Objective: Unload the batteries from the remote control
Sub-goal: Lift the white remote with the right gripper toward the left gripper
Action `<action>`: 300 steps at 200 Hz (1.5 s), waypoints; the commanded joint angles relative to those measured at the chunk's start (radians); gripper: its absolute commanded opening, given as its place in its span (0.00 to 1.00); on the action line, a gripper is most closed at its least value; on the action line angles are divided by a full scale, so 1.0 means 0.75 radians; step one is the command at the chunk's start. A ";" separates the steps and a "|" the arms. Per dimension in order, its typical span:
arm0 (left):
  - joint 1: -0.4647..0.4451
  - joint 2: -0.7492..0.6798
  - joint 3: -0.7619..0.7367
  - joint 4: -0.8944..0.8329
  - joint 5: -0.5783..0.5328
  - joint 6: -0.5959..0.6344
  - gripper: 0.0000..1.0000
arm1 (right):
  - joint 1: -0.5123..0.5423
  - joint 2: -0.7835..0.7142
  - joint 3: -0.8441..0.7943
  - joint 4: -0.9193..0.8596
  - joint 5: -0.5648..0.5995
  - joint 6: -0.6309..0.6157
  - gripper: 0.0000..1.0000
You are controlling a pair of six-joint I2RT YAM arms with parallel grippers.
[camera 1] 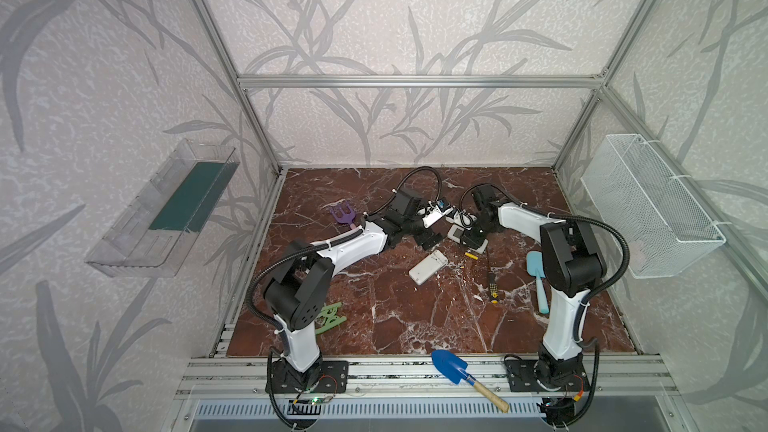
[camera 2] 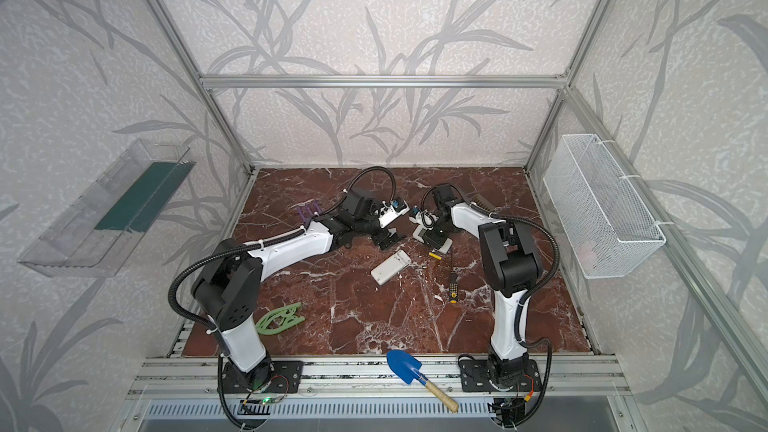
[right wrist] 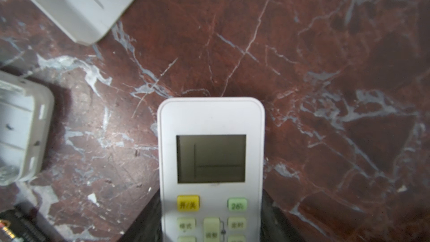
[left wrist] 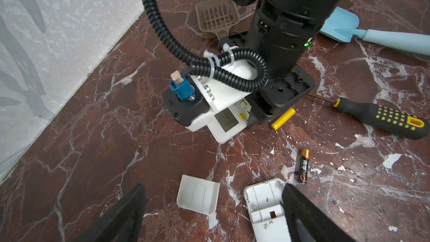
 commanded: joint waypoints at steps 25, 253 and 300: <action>0.013 -0.092 -0.052 0.046 -0.050 -0.058 0.92 | 0.004 -0.065 -0.020 -0.014 0.010 -0.033 0.40; 0.081 -0.492 -0.320 -0.113 0.000 -1.039 0.90 | 0.381 -0.833 -0.445 0.266 -0.021 0.204 0.34; 0.083 -0.524 -0.376 0.003 0.164 -1.107 0.85 | 0.433 -0.843 -0.443 0.285 -0.025 0.231 0.34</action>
